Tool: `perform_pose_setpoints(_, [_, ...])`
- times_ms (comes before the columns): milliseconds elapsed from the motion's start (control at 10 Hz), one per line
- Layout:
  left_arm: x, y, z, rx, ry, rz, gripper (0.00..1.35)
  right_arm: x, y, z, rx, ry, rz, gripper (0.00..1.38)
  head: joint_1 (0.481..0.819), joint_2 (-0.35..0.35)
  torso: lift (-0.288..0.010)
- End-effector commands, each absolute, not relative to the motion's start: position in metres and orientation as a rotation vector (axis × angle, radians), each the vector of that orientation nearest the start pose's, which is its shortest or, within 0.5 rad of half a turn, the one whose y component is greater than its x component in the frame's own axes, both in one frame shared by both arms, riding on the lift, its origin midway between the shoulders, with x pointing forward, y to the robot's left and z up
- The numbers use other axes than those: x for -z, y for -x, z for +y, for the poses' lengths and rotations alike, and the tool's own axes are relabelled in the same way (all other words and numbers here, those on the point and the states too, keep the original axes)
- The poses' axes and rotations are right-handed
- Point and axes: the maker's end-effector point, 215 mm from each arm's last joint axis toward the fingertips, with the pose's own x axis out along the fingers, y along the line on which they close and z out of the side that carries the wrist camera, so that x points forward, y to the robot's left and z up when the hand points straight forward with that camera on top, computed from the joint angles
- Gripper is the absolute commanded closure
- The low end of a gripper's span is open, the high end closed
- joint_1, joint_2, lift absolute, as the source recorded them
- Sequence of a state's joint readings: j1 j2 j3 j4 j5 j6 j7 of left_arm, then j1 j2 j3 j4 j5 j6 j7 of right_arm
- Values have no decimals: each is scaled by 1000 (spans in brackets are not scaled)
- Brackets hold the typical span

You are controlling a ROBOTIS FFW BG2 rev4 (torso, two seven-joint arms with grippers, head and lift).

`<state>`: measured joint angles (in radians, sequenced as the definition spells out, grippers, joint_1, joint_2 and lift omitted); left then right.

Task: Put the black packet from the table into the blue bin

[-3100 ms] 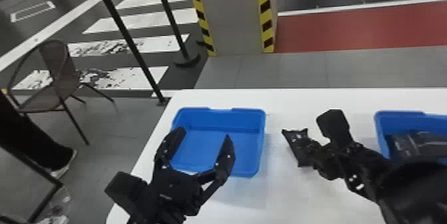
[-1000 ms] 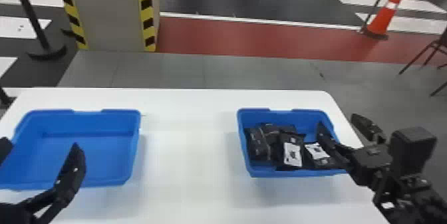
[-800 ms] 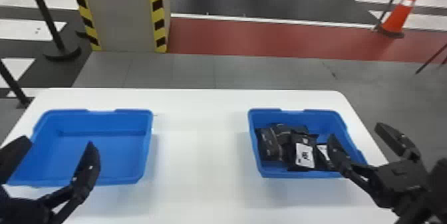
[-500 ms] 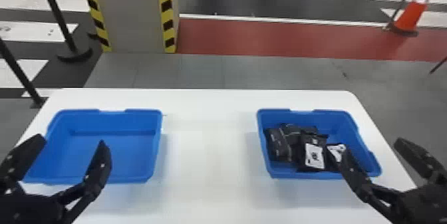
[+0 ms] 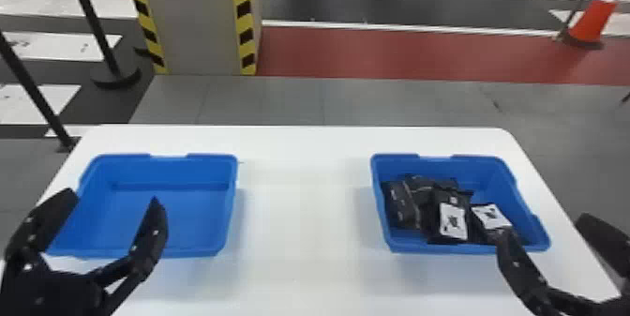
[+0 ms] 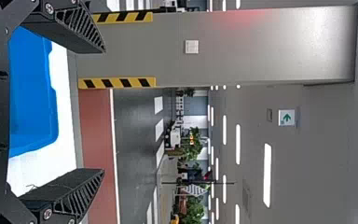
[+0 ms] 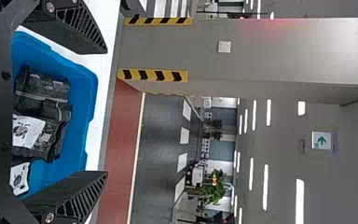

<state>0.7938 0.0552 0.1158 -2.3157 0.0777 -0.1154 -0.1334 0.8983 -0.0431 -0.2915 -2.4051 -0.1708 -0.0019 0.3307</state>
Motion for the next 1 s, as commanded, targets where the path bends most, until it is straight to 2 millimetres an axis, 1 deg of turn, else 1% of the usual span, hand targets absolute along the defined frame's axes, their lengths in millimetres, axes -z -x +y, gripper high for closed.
perform_pose_setpoints(0, [269,-367,251,88,-51,-69,116,284,-337,-281,-171,67,54,91,695,-52,-110])
perform_pose_setpoints(400, [270,-366,251,88,-49,-67,116,289,-337,-282,-169,64,62,101,695,-50,-110])
perform_pose_setpoints(900, [272,-365,251,88,-49,-62,116,288,-337,-283,-165,67,56,101,695,-53,-110])
